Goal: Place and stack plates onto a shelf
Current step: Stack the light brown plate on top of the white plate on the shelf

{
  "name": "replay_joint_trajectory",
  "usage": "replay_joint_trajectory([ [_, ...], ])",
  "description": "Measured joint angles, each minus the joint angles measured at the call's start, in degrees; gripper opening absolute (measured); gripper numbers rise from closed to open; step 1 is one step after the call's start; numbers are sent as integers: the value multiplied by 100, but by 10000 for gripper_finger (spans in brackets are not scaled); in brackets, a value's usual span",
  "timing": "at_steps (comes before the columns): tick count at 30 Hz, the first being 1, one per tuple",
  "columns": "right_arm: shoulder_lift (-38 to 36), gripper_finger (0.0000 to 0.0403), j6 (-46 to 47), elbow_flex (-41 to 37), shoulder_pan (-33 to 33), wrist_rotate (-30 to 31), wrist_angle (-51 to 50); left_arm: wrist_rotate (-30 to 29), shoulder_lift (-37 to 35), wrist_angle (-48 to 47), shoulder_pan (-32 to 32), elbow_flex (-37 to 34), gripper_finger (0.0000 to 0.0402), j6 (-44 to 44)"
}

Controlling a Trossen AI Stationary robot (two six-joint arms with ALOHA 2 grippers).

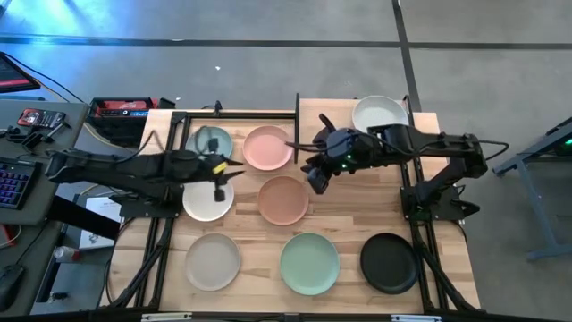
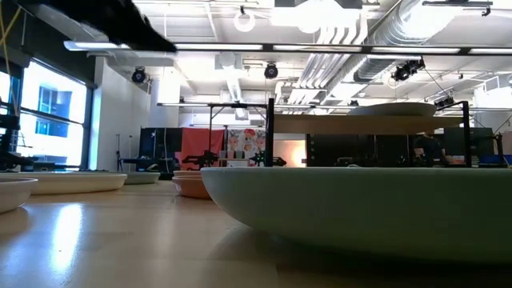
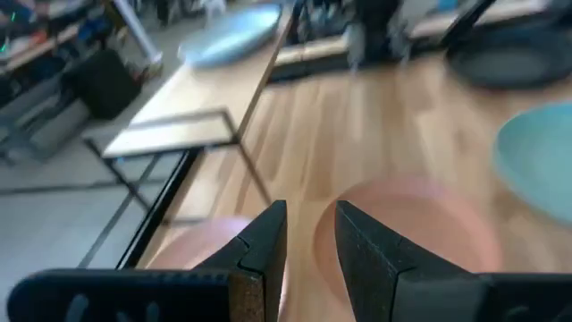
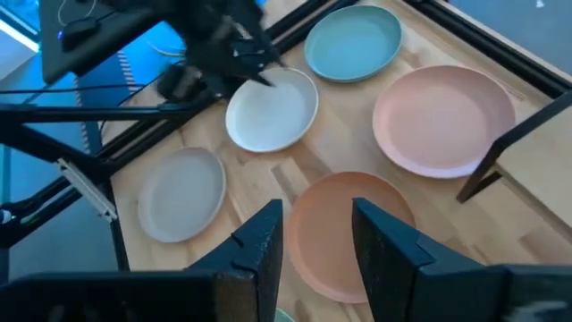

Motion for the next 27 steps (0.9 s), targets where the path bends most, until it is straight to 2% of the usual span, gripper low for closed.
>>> replay_joint_trajectory([
  [5,0,113,-7,0,153,381,-21,365,753,-19,536,109,86,744],
  [12,0,113,-10,0,179,404,-54,854,1610,-20,1149,206,86,1324],
  [27,0,113,-20,0,179,409,-125,943,3127,543,1606,215,86,1584],
])
